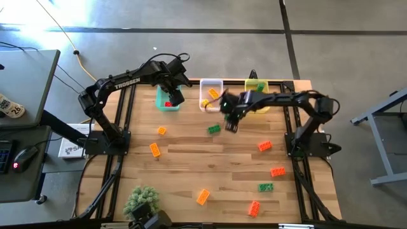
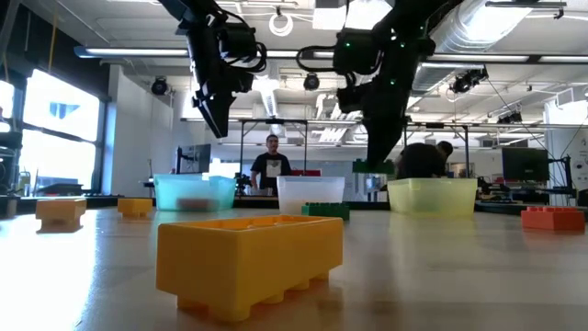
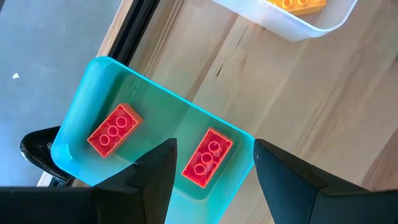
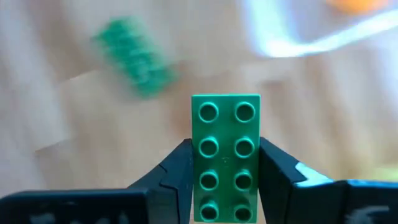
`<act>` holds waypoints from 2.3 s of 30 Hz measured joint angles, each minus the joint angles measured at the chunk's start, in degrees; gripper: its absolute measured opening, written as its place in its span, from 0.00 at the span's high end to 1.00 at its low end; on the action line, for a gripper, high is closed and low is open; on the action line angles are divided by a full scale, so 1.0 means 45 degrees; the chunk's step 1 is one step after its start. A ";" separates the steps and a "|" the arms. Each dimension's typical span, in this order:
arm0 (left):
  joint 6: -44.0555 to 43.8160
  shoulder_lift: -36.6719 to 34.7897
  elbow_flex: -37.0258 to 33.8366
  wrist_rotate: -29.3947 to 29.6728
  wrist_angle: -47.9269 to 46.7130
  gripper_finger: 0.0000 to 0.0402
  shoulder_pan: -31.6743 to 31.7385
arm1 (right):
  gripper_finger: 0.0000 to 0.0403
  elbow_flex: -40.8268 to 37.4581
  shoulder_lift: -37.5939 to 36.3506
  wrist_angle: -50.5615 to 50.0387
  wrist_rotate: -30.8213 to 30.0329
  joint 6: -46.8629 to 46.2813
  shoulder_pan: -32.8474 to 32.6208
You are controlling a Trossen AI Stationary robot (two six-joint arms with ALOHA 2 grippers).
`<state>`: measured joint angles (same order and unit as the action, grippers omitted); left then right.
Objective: Sort & place blocks by color
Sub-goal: Put the green game piece into the yellow bin, then put the yellow game piece into the white bin
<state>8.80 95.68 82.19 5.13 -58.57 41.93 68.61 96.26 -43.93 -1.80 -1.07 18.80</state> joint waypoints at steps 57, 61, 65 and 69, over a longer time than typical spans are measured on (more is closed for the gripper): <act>-0.2956 0.0005 0.0000 -0.0015 0.0316 0.50 0.0000 | 0.36 0.0560 0.0435 -0.2102 -0.0265 -0.1321 0.6874; -0.5038 0.0005 0.0000 -0.0024 -0.0212 0.50 -0.0025 | 0.36 0.1405 0.0332 -0.2235 -0.0245 -0.1489 0.6850; -0.6181 0.0005 0.0000 -0.0010 -0.0911 0.50 -0.0225 | 0.35 0.2170 0.0327 -0.2727 -0.0162 -0.1245 0.6698; -0.6886 0.0005 -0.0005 -0.0007 -0.1527 0.50 -0.0663 | 0.35 0.2743 0.0327 -0.3004 -0.0254 -0.1113 0.6503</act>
<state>-22.18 95.70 82.17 5.09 -65.44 38.95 80.96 97.73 -57.45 -2.94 -6.07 48.07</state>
